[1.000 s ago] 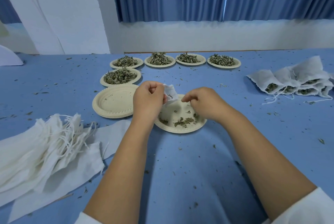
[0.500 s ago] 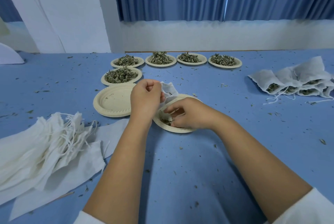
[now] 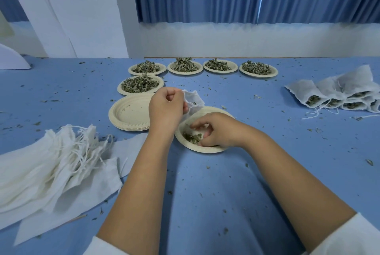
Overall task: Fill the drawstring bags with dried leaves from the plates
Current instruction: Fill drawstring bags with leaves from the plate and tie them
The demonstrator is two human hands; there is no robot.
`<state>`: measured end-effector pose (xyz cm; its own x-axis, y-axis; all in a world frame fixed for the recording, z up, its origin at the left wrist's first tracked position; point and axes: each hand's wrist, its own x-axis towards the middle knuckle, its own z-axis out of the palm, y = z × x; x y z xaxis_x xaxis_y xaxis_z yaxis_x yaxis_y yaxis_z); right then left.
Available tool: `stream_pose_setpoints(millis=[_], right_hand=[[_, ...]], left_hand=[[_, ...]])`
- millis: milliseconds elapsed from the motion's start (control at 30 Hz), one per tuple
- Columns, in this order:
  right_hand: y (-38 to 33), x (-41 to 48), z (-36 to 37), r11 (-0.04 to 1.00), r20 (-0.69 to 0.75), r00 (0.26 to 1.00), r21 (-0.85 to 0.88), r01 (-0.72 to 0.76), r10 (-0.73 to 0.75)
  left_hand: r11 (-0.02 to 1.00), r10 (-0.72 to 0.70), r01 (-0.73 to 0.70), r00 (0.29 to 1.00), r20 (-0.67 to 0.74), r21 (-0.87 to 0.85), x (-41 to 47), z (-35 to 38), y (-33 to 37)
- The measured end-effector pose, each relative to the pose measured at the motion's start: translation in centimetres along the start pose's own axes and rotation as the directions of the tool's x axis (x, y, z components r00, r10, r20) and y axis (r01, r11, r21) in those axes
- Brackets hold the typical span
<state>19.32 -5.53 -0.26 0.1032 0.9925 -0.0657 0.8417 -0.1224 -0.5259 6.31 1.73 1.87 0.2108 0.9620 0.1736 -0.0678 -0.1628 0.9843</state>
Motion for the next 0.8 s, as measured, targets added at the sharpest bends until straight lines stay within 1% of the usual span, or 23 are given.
stream_pose_setpoints(millis=[133,233,467,600,667,733,800], right_hand=[[-0.5,0.3,0.3,0.990,0.063,0.988,0.006,0.141,-0.141],[-0.5,0.5,0.5,0.986,0.092,0.982,-0.010,0.167,-0.165],[-0.6,0.7,1.3,0.982,-0.047,0.981,-0.024,0.185,-0.186],[-0.7,0.4,1.4,0.979,-0.091,0.975,-0.027,0.202,-0.204],[-0.7,0.1,1.0,0.983,-0.113,0.978,0.035,0.179,-0.174],[-0.5,-0.4,-0.2,0.975,-0.169,0.979,0.171,0.143,-0.114],[-0.4,-0.9,-1.6,0.941,-0.257,0.964,0.305,0.150,-0.071]], left_hand=[[1.000,0.007,-0.007,1.000,0.010,0.027,0.0,0.1,0.0],[1.000,0.004,-0.004,1.000,0.015,0.029,-0.1,0.1,0.0],[0.999,0.008,-0.009,1.000,0.024,0.040,-0.1,0.2,0.0],[0.998,0.020,-0.022,0.999,0.026,0.061,-0.1,0.1,0.0],[0.998,0.021,-0.023,0.999,0.030,0.066,-0.1,0.1,0.0],[0.997,0.027,-0.029,0.999,0.029,0.078,-0.1,0.1,-0.1],[0.995,0.035,-0.038,0.999,0.031,0.096,0.0,0.0,-0.2]])
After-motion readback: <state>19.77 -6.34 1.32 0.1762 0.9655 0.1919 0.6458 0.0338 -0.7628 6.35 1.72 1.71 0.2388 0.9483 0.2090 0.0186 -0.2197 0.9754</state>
